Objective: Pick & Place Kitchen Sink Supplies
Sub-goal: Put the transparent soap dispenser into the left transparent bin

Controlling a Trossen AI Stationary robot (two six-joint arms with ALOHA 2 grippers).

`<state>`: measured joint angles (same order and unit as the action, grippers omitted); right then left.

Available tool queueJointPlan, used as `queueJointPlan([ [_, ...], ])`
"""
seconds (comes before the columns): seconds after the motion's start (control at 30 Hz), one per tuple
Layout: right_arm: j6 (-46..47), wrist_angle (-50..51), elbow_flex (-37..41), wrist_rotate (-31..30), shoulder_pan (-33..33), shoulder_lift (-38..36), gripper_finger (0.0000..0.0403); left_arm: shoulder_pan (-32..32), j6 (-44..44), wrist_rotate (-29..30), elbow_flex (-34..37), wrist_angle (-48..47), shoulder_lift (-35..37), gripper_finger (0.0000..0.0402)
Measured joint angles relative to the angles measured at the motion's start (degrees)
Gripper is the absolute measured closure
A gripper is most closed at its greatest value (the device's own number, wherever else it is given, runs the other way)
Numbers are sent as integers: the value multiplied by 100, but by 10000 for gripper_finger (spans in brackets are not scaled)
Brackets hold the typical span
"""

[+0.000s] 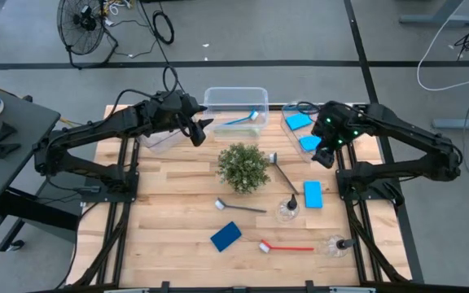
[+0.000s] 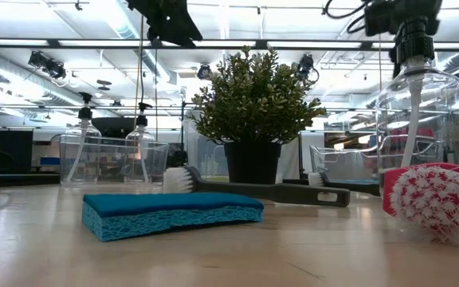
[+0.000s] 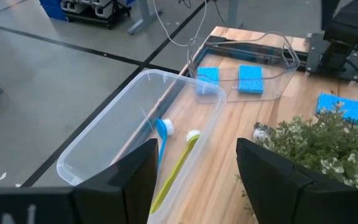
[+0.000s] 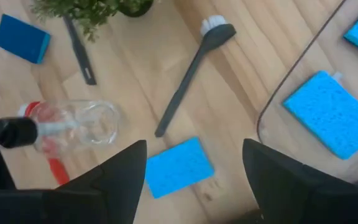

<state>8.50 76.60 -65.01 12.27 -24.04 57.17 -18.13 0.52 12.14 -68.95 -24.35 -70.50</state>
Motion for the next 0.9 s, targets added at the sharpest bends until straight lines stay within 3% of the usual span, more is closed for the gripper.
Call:
queueJointPlan([
  [0.4,865,257,55,-343,987,-472,138,0,4,0,0,12,0,181],
  [0.9,1967,-995,1636,-236,2619,-938,138,-2,6,0,0,7,0,181],
])
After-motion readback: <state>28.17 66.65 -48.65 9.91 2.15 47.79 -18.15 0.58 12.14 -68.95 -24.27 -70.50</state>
